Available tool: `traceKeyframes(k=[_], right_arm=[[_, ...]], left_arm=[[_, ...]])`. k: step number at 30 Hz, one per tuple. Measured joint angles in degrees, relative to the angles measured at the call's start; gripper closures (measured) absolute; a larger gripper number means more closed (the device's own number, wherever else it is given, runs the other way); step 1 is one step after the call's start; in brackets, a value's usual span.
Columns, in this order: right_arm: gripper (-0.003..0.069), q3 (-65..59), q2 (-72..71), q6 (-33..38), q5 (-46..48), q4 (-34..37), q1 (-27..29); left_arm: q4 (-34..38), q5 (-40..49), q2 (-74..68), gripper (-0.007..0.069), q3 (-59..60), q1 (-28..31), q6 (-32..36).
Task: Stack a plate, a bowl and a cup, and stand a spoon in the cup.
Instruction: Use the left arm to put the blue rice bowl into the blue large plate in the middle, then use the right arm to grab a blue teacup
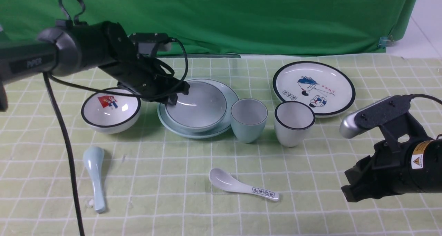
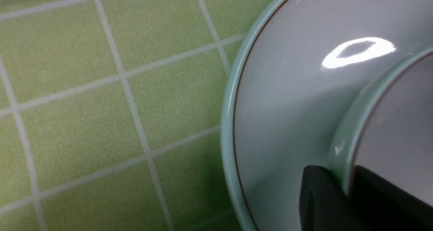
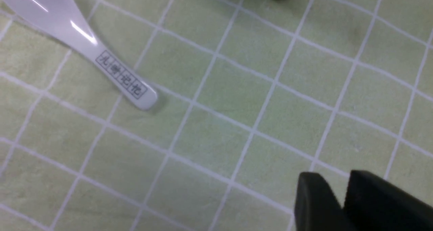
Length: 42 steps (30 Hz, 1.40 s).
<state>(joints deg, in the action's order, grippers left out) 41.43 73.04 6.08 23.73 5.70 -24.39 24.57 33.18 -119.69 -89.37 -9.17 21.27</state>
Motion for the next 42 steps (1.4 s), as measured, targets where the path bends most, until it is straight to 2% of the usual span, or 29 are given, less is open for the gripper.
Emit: traceKeyframes(k=[1, 3, 7, 8, 10, 11, 13, 14, 16, 20, 21, 22, 28, 31, 32, 34, 37, 42], right_arm=[[0.0441, 0.0, 0.0, 0.0, 0.0, 0.2, 0.0], [0.0344, 3.5, 1.5, 2.3, 1.1, 2.0, 0.0], [0.0265, 13.7, 6.7, 4.0, 5.8, 3.0, 0.0], [0.0263, 14.4, 7.1, 4.1, 6.1, 3.0, 0.0], [0.0256, 24.3, 13.4, 5.3, 10.6, 3.2, 0.0], [0.0256, 24.3, 13.9, 5.4, 10.6, 3.2, 0.0], [0.0254, 35.1, 21.2, 7.6, 14.1, 3.2, -0.6], [0.0254, 35.8, 21.8, 7.9, 14.3, 3.2, -0.7], [0.0242, 43.2, 27.5, 9.4, 16.3, 3.2, -1.7], [0.0193, 55.6, 38.2, 11.8, 20.6, 3.2, -3.2], [0.0193, 55.6, 38.2, 11.9, 20.6, 3.2, -3.2], [0.0183, 59.6, 42.5, 12.3, 21.5, 3.0, -3.4], [0.0182, 64.1, 49.9, 13.3, 22.5, 2.4, -3.4], [0.0228, 64.3, 51.2, 14.1, 23.9, 2.4, -3.4], [0.0321, 64.4, 51.3, 14.7, 24.8, 2.3, -3.4], [0.0454, 65.3, 51.3, 14.8, 25.8, 2.3, -3.4], [0.0594, 68.8, 51.0, 14.6, 29.2, 2.4, -3.5], [0.0595, 76.1, 50.2, 12.6, 34.1, 1.9, -4.3]], left_arm=[[0.1, 0.0, 0.0, 0.0550, 0.0, 0.0, 0.1], [0.2, 0.2, 0.2, 0.0428, -0.3, 0.0, 0.3], [-1.5, 5.3, 2.4, 0.0296, -2.3, 0.2, -1.3], [-1.8, 6.0, 3.2, 0.0283, -2.9, 0.3, -1.7], [-3.5, 10.3, 8.5, 0.0265, -4.5, 0.9, -3.6], [-3.5, 10.3, 8.5, 0.0265, -4.5, 0.9, -3.6], [-5.3, 14.4, 17.2, 0.0312, -4.7, 1.2, -4.6], [-5.5, 14.4, 18.4, 0.0318, -4.6, 1.2, -4.6], [-5.5, 16.5, 25.0, 0.0393, -2.6, 1.0, -4.8], [-5.5, 16.0, 38.6, 0.0539, 7.7, 0.6, -4.8], [-5.5, 15.7, 39.3, 0.0545, 8.4, 0.6, -4.8], [-5.5, 14.0, 45.8, 0.0595, 14.7, 0.6, -4.8], [-8.2, 11.6, 59.9, 0.0652, 31.8, 0.6, -4.8], [-11.1, 11.7, 65.5, 0.0653, 37.5, 0.6, -4.8], [-13.1, 11.8, 68.7, 0.0653, 40.7, 0.6, -5.3], [-14.9, 11.8, 71.7, 0.0653, 43.8, 0.6, -6.7], [-16.9, 9.6, 75.2, 0.0655, 48.3, 0.6, -7.6], [-17.7, 3.2, 76.4, 0.0655, 52.1, 0.6, -10.7]])
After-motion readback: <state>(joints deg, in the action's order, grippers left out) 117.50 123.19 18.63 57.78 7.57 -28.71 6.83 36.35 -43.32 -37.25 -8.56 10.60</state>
